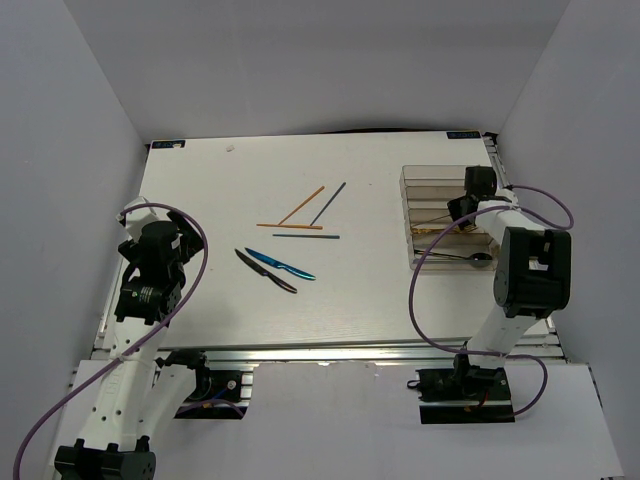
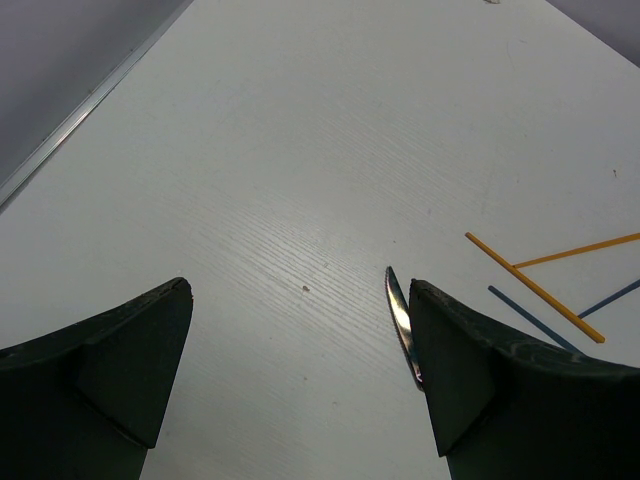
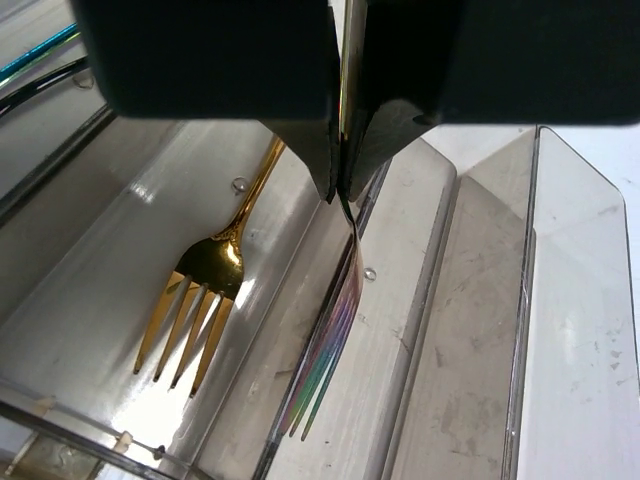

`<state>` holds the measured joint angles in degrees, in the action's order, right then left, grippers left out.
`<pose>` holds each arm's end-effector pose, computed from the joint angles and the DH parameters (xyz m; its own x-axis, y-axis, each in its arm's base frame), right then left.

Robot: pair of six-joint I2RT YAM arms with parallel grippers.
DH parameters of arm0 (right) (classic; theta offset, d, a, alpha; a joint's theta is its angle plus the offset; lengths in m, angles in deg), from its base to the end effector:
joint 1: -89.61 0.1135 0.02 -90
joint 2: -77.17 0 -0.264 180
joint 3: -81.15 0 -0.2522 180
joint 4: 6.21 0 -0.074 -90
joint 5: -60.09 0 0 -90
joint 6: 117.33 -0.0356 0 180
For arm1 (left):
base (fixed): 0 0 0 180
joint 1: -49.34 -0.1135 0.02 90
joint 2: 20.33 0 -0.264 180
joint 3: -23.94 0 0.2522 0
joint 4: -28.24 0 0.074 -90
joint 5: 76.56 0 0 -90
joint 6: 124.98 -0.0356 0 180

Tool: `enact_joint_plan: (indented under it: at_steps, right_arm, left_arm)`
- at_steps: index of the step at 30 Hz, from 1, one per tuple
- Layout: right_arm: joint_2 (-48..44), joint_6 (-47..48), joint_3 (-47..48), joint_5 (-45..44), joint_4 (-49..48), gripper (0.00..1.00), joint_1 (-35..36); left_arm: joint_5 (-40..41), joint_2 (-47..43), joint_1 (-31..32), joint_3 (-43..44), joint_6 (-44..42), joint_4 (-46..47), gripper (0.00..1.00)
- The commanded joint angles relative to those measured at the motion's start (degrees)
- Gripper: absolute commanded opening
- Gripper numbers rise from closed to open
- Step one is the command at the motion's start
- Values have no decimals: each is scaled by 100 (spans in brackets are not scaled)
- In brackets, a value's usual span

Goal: Sort the eating utensils into containers

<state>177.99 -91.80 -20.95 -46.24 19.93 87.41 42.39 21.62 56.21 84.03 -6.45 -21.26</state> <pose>0.3721 -0.0243 0.1929 -0.1260 0.8714 -0.4741 0.7764 0.3841 0.4997 0.1541 -0.0012 0.3138 -0.3079 -0.3839 -0.8705 -0.5153 0.8364 -0.1865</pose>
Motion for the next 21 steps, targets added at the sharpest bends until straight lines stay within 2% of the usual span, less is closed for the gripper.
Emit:
enact_joint_plan:
  at_steps: [1, 9, 21]
  right_arm:
    - [-342, -329, -130, 25, 203, 0, -18]
    - [-887, -962, -331, -203, 441, 0, -18]
    - [-1179, -1094, -613, -414, 475, 0, -35]
  left_arm:
    - [5, 6, -2, -1, -6, 15, 98]
    - [-3, -29, -2, -1, 3, 6, 98]
    - [-3, -29, -2, -1, -6, 15, 98]
